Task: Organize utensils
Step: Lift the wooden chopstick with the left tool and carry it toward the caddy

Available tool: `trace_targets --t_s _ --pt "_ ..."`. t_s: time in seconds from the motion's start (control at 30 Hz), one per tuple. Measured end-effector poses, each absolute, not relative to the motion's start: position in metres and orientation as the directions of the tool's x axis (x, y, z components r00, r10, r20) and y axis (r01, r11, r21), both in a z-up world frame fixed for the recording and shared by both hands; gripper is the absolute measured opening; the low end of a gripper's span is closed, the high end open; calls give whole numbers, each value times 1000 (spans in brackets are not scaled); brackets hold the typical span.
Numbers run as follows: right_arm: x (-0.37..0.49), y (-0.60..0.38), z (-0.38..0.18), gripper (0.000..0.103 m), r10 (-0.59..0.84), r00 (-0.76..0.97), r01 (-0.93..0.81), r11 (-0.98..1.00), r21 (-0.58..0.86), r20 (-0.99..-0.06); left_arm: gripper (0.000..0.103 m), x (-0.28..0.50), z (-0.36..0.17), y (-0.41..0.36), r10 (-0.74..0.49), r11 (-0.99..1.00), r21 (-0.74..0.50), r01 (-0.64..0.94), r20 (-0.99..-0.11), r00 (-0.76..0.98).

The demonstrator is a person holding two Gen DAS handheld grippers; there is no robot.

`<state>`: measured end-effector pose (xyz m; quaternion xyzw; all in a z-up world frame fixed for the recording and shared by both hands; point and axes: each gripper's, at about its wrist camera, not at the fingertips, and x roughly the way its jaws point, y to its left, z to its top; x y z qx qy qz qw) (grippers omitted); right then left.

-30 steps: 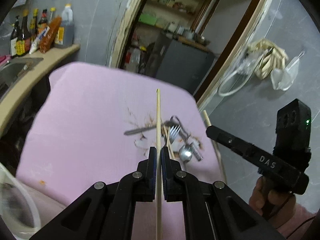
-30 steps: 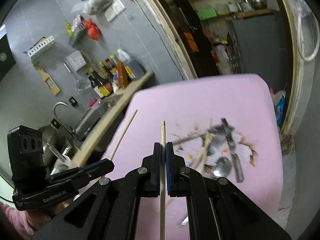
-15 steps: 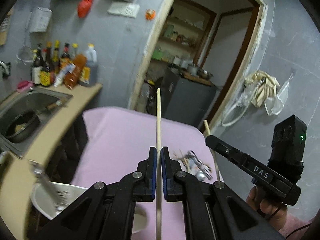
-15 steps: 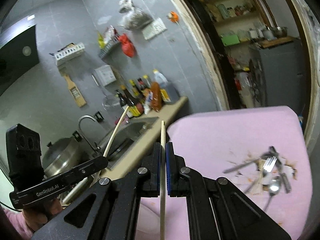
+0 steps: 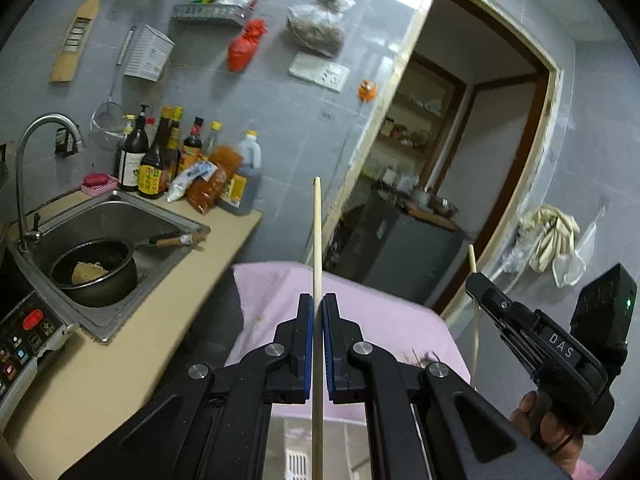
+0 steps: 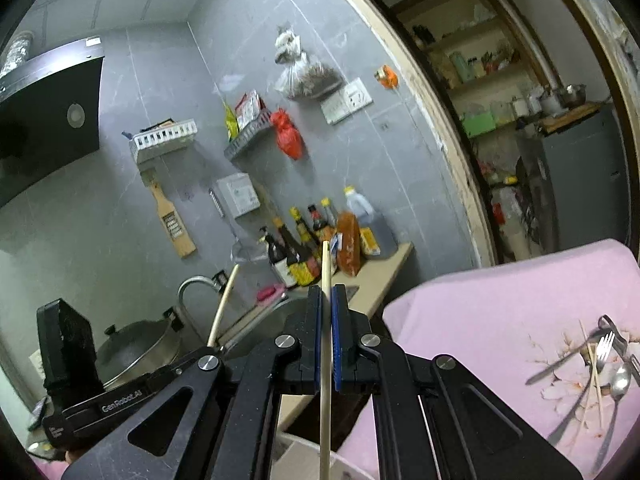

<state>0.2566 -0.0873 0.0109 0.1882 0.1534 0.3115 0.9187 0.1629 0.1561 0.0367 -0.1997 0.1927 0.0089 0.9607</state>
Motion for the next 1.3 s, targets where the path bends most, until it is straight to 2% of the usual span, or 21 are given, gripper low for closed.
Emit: trace_targets --t_s 0.27,0.57,0.73,1.03,1.3 --pt "243 -80 -7 4 539 840 -460 769 444 -62 5 167 9 178 -51 880 -469 -77 -256 965" --pt "225 -79 -15 4 482 876 -440 802 404 -2 5 158 -23 188 -60 821 -570 -37 -150 987" --pt "220 -82 -20 4 482 876 -446 806 390 7 5 157 -29 180 -57 833 -554 -8 -99 993" --pt "212 -76 -28 4 461 887 -431 832 350 -4 5 147 -39 156 -39 900 -436 -1 -83 996" --pt "204 -72 -30 4 417 909 -395 855 337 8 5 143 -38 157 -34 888 -460 0 -65 997"
